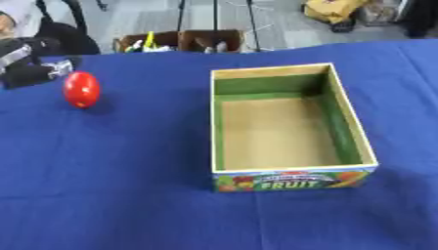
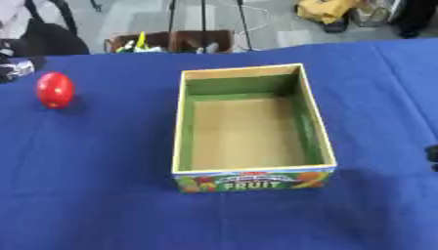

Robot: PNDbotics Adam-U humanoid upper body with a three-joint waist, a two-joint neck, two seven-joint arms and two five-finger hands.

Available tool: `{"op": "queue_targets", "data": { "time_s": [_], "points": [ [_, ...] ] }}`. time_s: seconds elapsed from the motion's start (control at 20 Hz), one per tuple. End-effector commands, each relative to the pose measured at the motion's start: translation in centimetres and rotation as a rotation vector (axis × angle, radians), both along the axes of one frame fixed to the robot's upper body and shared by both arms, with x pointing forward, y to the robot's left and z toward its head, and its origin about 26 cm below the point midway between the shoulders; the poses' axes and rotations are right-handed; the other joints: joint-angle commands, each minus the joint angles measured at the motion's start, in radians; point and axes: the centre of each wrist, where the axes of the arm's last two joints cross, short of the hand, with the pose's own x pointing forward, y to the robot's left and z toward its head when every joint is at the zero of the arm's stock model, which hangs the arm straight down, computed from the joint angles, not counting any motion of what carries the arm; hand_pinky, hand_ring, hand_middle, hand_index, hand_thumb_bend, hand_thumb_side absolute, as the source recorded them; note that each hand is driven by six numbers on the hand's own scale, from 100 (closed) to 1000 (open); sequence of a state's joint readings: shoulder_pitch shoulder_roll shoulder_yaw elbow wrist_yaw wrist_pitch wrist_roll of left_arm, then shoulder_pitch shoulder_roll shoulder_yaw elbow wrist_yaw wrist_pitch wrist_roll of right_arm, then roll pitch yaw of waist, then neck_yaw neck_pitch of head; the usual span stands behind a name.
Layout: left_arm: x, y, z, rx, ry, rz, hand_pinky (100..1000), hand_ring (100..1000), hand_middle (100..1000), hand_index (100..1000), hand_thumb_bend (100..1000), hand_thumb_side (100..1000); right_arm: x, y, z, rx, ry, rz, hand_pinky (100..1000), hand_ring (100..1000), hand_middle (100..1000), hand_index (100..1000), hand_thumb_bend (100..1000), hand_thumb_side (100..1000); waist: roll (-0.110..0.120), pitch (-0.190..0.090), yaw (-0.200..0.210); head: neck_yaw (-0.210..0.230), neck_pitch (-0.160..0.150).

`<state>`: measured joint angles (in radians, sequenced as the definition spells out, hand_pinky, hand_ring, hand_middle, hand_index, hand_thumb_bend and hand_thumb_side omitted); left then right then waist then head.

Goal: Pick up objects on the table and place them in the box.

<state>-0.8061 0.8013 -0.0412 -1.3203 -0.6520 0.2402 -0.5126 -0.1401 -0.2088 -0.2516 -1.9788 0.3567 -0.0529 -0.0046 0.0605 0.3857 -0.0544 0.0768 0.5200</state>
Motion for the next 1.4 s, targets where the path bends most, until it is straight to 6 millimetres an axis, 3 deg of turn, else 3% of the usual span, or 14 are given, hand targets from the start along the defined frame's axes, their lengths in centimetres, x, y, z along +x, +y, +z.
{"op": "queue_targets", "data": {
  "time_s": [0.05, 0.6, 0.8, 1.05, 1.4],
  "points": [
    [0.3, 1.4, 1.6, 0.043, 0.0, 0.063, 506, 794, 903, 999, 351, 937, -0.2, -0.1, 0.9, -0.049, -0.028, 0.0, 545, 587, 466, 572, 100, 922, 0.003, -0.013, -0.006, 0.006, -0.017],
    [2.5, 2.7, 2.3, 0.145, 0.09, 0.201, 569, 753, 877, 1000, 397, 930, -0.2, 0.0, 0.9, -0.074, -0.039, 0.004, 545, 585, 462, 567, 100, 919, 0.01, 0.014, -0.03, 0.046, -0.041],
    [2.8, 3.0, 2.1, 0.154, 0.116, 0.207, 488, 650, 798, 1000, 404, 937, -0.2, 0.0, 0.9, -0.078, -0.042, 0.006, 545, 584, 460, 565, 100, 920, 0.012, 0.021, -0.038, 0.055, -0.053],
    [3.3, 3.5, 1.5, 0.172, 0.144, 0.251, 496, 653, 769, 1000, 408, 925, -0.1, 0.1, 0.9, -0.082, -0.047, 0.01, 544, 584, 459, 563, 100, 919, 0.012, 0.029, -0.048, 0.065, -0.065],
    [3.7, 4.0, 1.4, 0.129, 0.175, 0.27, 420, 604, 688, 1000, 375, 938, -0.1, 0.2, 1.0, -0.095, -0.057, 0.009, 544, 584, 457, 561, 100, 915, 0.016, 0.039, -0.065, 0.074, -0.085]
  ]
}}
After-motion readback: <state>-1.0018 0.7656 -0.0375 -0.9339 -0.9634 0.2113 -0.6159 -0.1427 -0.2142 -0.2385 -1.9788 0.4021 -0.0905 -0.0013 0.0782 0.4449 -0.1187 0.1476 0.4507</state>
